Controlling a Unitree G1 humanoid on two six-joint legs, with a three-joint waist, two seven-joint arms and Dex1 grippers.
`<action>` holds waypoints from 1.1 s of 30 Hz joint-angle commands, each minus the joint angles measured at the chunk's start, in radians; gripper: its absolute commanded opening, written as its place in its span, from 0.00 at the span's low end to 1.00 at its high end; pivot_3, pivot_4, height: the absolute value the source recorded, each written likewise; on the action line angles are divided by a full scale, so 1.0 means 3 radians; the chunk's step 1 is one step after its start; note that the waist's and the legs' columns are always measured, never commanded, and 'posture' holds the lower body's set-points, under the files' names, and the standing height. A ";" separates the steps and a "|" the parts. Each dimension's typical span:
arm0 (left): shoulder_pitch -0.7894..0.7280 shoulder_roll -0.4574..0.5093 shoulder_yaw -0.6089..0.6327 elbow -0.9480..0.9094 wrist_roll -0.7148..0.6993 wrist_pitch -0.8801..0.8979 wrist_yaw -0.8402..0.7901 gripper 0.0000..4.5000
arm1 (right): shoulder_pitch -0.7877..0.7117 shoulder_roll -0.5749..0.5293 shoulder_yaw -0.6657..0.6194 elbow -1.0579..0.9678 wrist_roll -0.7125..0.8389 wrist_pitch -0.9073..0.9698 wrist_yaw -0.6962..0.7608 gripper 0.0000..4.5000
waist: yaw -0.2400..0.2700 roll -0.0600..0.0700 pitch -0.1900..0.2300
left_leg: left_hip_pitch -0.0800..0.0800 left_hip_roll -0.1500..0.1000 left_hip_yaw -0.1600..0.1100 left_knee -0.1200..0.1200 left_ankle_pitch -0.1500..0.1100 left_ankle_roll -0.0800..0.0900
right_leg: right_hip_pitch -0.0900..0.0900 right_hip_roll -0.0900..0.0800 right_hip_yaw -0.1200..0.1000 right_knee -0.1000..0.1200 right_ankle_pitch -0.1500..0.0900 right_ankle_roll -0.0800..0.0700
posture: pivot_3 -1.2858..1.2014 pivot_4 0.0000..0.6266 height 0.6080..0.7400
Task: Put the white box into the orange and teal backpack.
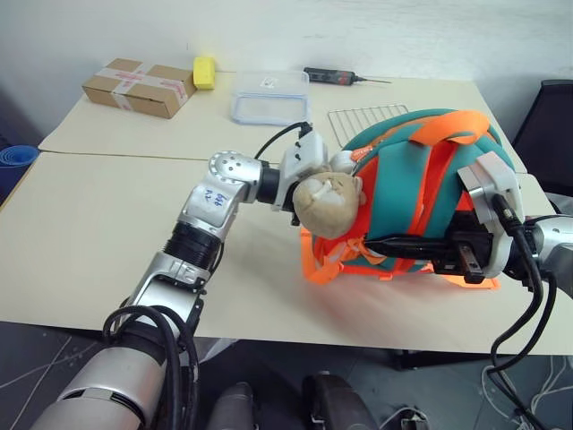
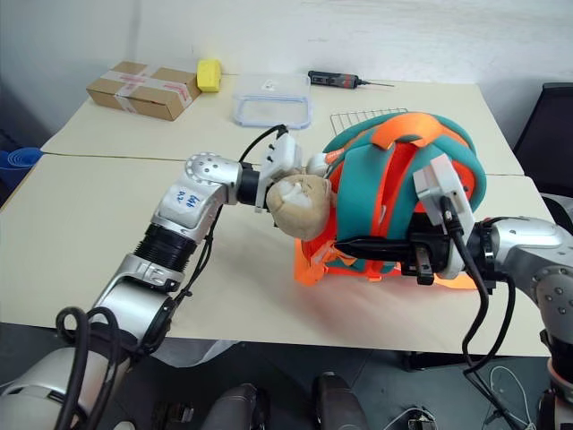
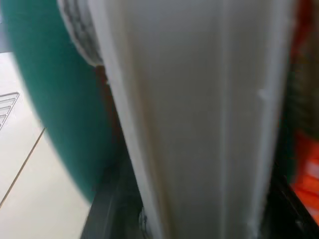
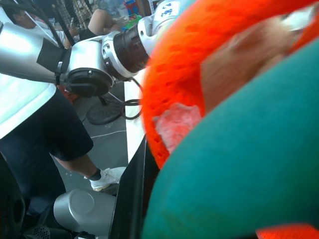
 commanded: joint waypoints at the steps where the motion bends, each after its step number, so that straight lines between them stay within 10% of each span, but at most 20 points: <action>1: 0.0115 0.0041 0.0170 -0.0294 -0.0089 0.0100 0.0148 0.74 | 0.0051 0.0074 -0.0070 -0.0167 0.0097 -0.0084 -0.0102 0.00 | -0.0001 0.0000 0.0000 | 0.0001 0.0000 0.0000 0.0000 0.0000 -0.0001 | 0.0000 0.0000 0.0001 0.0002 0.0000 0.0000 | 0.52 0.24 1.00; 6: 0.0525 0.0528 0.0528 -0.0982 -0.0432 0.0622 0.0034 0.99 | 0.0158 0.0147 -0.0085 -0.0214 0.0120 -0.0103 -0.0255 0.00 | -0.0017 0.0000 0.0000 | 0.0007 0.0001 0.0000 -0.0003 0.0004 -0.0007 | 0.0001 0.0001 0.0003 0.0008 0.0000 0.0000 | 0.52 0.24 1.00; 13: 0.0717 0.1359 0.1102 -0.1665 -0.1330 0.1579 -0.0331 0.99 | 0.0230 0.0130 -0.0127 -0.0220 0.0196 -0.0107 -0.0316 0.00 | 0.0002 0.0000 0.0000 | 0.0007 0.0002 -0.0005 -0.0002 0.0005 -0.0009 | 0.0004 -0.0001 -0.0003 0.0005 0.0000 0.0000 | 0.52 0.24 1.00; 22: 0.0277 0.0912 0.0581 -0.1424 -0.0634 0.0865 0.0379 0.99 | 0.0270 0.0094 -0.0153 -0.0241 0.0301 -0.0086 -0.0332 0.00 | 0.0090 0.0000 0.0000 | 0.0003 -0.0006 -0.0032 0.0002 0.0003 -0.0003 | 0.0023 -0.0002 -0.0002 -0.0014 0.0000 0.0001 | 0.52 0.24 1.00; 33: -0.0209 0.0658 0.0296 -0.0111 -0.0255 -0.0048 -0.0018 0.99 | 0.0584 0.0076 -0.0256 -0.0365 0.0319 -0.0159 -0.0327 0.00 | 0.0081 0.0000 0.0001 | 0.0001 -0.0003 -0.0029 0.0000 0.0006 -0.0007 | 0.0015 0.0005 0.0002 -0.0007 0.0000 0.0001 | 0.52 0.24 1.00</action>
